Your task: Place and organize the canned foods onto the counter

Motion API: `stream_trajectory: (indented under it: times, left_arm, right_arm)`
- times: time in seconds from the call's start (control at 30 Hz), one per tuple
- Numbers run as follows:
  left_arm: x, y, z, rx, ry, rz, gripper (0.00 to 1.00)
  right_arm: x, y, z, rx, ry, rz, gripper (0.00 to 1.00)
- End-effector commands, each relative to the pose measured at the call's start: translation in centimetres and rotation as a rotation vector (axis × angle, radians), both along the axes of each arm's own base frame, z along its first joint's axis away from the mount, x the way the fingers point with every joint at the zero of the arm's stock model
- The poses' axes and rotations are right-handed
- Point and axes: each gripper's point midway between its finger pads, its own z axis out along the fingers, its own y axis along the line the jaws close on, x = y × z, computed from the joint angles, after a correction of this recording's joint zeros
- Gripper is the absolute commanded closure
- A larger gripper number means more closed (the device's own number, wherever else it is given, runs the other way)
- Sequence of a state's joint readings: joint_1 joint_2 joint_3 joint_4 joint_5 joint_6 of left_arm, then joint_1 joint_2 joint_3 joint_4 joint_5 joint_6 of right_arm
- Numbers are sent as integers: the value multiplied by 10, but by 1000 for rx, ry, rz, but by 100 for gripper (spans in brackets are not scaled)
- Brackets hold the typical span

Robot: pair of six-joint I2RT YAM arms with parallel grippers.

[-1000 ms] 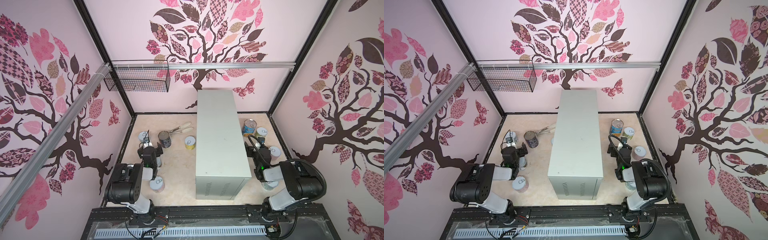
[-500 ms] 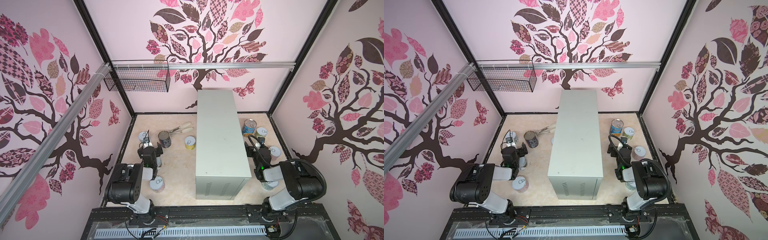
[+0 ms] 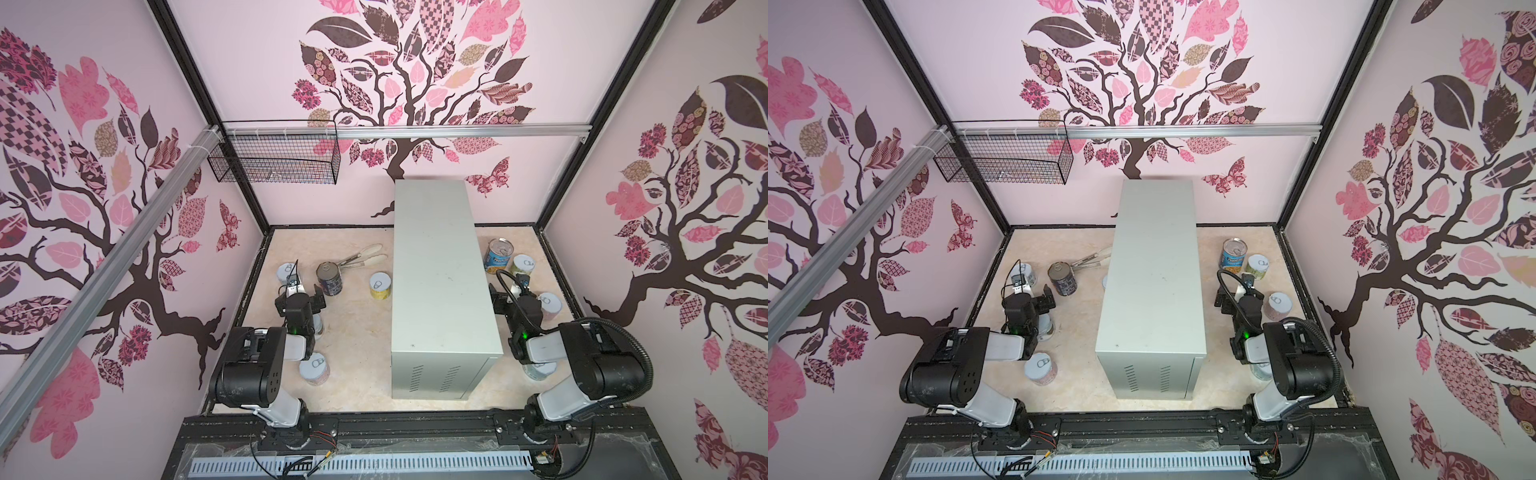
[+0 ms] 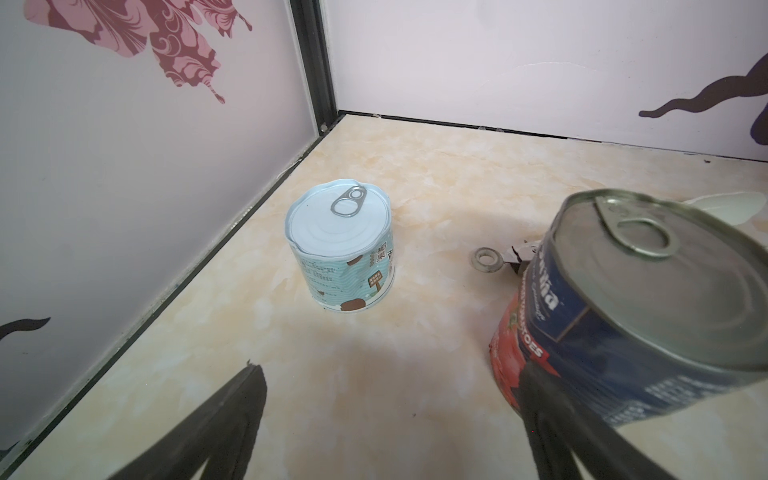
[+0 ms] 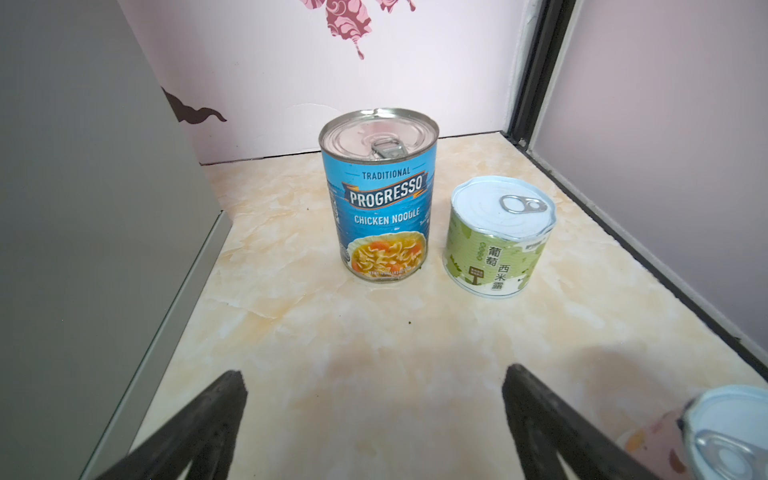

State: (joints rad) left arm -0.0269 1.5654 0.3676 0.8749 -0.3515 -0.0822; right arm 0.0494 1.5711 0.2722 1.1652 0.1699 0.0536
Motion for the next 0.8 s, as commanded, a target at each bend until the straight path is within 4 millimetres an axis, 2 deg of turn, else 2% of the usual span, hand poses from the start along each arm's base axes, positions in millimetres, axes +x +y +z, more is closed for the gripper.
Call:
stream_trajectory:
  times: [0.0, 0.13, 0.27, 0.37, 0.5, 0.63, 0.77]
  left_arm:
    - [0, -7, 18, 30, -44, -14, 2]
    - [3, -10, 46, 68, 18, 9, 2]
    - [-5, -3, 95, 2, -93, 54, 2]
    - [-17, 3, 125, -73, -54, 110, 2]
    - [-30, -12, 159, -175, 7, 61, 2]
    - [-53, -32, 171, -237, 113, 59, 2]
    - [-66, -61, 171, -301, 142, -31, 2]
  right_arm:
    - [-16, -27, 28, 33, -105, -160, 0]
    - [-17, -45, 46, 108, 18, -298, 0]
    - [-20, -46, 77, 187, 36, -326, 0]
    - [-30, -46, 95, 216, 79, -344, 0]
    - [-46, -36, 110, 249, 100, -289, 0]
    - [-56, -31, 114, 256, 132, -257, 0]
    - [-46, -18, 118, 278, 177, -191, 0]
